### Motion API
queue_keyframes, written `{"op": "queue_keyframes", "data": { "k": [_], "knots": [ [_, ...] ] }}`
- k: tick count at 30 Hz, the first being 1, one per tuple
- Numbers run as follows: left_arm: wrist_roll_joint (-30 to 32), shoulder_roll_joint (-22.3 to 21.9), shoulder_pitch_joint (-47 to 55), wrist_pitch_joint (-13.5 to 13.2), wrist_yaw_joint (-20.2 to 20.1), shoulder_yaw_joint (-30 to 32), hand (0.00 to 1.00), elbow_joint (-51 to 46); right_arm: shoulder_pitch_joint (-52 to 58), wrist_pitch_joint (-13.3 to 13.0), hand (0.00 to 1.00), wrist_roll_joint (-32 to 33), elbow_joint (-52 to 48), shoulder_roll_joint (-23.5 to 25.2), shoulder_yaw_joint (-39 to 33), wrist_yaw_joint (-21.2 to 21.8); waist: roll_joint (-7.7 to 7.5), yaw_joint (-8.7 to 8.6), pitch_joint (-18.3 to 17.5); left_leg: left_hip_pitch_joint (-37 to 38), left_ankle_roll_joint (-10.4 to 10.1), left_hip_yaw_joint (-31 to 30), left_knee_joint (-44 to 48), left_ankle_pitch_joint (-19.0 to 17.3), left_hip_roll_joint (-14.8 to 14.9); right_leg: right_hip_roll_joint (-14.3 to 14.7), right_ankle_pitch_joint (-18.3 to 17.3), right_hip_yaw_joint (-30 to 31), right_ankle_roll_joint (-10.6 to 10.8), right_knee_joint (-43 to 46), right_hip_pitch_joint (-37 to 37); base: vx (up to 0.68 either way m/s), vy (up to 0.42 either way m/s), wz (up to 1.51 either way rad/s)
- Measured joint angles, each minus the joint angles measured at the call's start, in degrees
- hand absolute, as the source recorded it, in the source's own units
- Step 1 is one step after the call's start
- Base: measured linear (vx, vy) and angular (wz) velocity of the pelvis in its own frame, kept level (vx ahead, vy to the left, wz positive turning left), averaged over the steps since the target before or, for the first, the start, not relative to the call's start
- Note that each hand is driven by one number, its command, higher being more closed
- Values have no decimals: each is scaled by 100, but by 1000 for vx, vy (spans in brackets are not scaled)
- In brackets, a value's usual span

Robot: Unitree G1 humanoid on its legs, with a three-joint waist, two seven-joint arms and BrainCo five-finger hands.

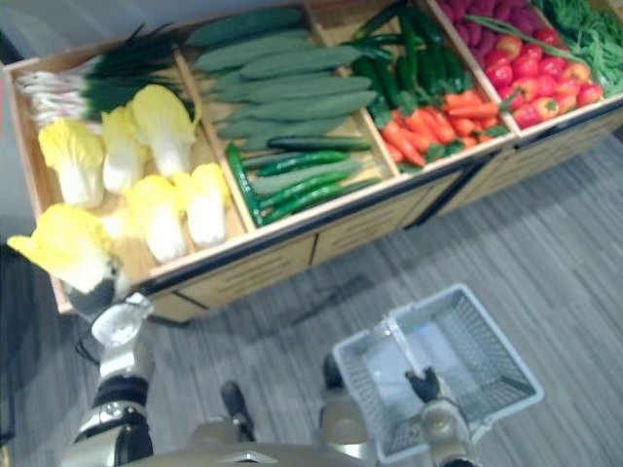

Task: Pick vegetable in the basket

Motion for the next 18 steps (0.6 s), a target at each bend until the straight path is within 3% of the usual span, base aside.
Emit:
{"op": "queue_keyframes", "data": {
  "k": [10,15,18],
  "knots": [
    [-74,-133,477,8,82,-210,100,-1667,49,9,100,-213,-55,22,-162,34,-3,50,-117,-5,32,-160,2,27,-11,-32,-7,-161,-5,-5,103,5,-4,9],
    [517,-52,547,42,-339,-815,100,-2260,141,-23,100,-202,-417,-160,-255,206,25,13,-267,30,32,-128,13,25,-36,-55,-10,-111,1,4,109,2,1,-4],
    [807,213,674,44,-657,-1206,100,-2659,116,-140,100,-156,-621,-409,-381,260,38,13,-277,215,10,141,18,-32,-33,-23,-9,148,2,55,110,0,4,-43]
  ]
}}
